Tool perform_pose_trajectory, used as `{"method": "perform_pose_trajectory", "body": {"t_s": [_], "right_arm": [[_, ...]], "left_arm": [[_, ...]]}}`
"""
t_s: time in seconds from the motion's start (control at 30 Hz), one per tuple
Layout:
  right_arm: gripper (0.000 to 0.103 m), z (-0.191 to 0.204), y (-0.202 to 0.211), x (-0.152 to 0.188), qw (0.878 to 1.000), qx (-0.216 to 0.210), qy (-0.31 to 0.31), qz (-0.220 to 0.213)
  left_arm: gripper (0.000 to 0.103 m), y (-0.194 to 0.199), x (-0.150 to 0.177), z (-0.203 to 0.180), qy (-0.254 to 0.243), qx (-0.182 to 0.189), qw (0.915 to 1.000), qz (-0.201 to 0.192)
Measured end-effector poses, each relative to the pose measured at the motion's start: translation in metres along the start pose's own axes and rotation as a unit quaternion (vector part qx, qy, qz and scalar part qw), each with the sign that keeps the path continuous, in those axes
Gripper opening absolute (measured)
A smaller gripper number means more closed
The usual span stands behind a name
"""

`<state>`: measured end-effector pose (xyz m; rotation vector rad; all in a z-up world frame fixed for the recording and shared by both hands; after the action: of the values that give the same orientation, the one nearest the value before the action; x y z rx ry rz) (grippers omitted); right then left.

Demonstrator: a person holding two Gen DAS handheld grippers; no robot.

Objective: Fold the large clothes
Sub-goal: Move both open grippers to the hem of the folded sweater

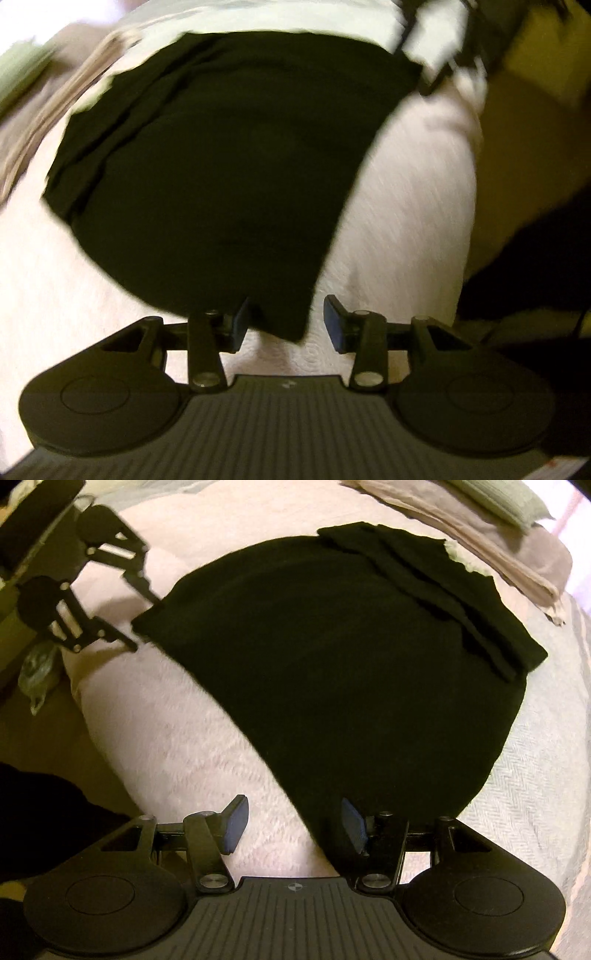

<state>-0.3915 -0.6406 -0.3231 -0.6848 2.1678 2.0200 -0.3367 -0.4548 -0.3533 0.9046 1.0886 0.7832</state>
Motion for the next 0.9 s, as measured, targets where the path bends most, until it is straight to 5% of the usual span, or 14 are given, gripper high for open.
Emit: {"method": "perform_pose_trajectory", "body": {"t_s": [0.17, 0.3, 0.37, 0.47, 0.53, 0.73, 0.9], "right_arm": [[0.054, 0.006, -0.007, 0.011, 0.999, 0.022, 0.031, 0.003], [0.054, 0.023, -0.014, 0.022, 0.996, 0.037, 0.082, 0.012], [0.054, 0.025, -0.021, 0.027, 0.992, 0.055, 0.116, 0.015], [0.054, 0.024, -0.03, 0.034, 0.981, 0.088, 0.173, 0.016], [0.054, 0.023, -0.036, 0.04, 0.973, 0.103, 0.208, 0.017], [0.054, 0.015, -0.047, 0.046, 0.959, 0.118, 0.259, 0.011], [0.053, 0.01, -0.046, 0.045, 0.952, 0.124, 0.28, -0.003]], "left_arm": [[0.059, -0.021, 0.009, -0.016, -0.122, -0.066, 0.9903, 0.0], [0.056, -0.022, 0.012, -0.018, -0.174, -0.084, 0.981, -0.012], [0.042, -0.019, 0.011, -0.014, -0.163, -0.096, 0.9816, -0.02], [0.033, -0.015, -0.005, 0.01, -0.131, -0.134, 0.9817, -0.035], [0.027, -0.017, -0.011, 0.017, -0.119, -0.127, 0.984, -0.036], [0.028, -0.006, 0.003, 0.003, -0.115, -0.11, 0.9868, -0.029], [0.035, -0.005, 0.003, -0.011, -0.159, -0.113, 0.9797, -0.047]]}}
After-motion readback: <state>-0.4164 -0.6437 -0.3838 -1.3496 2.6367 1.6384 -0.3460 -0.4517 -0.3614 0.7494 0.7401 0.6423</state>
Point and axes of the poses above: each gripper's, at about its wrist camera, not at the fingertips, and y roughly against the way its jaws point, z to its left, x to its underside, the point moved 9 cm from there along -y, roughly the way its jaws point, and after that the axes turned 4 degrees about y, right-handed, at the moved point
